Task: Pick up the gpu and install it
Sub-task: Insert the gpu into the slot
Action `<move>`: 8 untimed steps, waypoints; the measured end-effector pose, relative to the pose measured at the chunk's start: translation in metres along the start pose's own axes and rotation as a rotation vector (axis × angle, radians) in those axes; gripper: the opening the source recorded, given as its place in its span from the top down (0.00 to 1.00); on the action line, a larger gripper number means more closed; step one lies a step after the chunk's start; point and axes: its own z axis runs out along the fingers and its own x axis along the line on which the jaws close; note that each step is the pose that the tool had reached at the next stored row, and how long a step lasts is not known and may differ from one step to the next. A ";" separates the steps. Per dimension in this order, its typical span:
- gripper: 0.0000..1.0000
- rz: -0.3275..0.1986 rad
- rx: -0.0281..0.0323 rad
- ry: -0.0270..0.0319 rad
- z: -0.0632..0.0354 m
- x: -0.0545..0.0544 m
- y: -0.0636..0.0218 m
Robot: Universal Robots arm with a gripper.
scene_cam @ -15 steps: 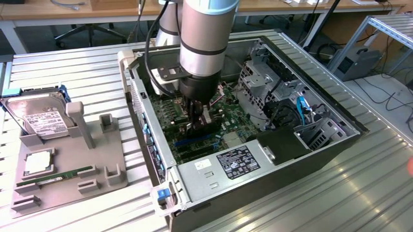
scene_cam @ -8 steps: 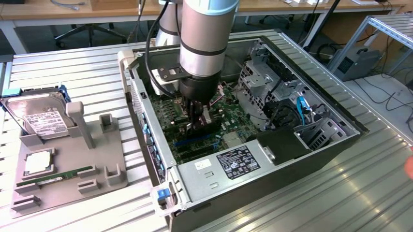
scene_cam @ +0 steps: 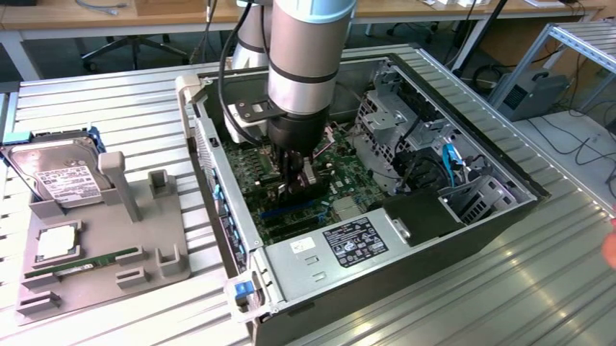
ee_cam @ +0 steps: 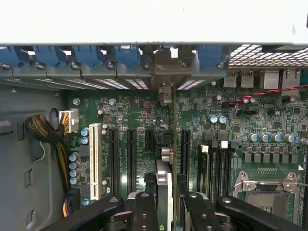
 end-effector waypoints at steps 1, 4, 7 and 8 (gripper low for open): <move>0.73 -0.002 0.0000 0.0000 0.0000 0.000 0.0000; 0.73 -0.004 0.0003 -0.0003 0.0003 0.000 0.0000; 0.73 -0.005 0.0001 -0.0005 0.0012 0.000 0.0000; 0.73 -0.005 0.0000 -0.0003 0.0014 0.000 0.0000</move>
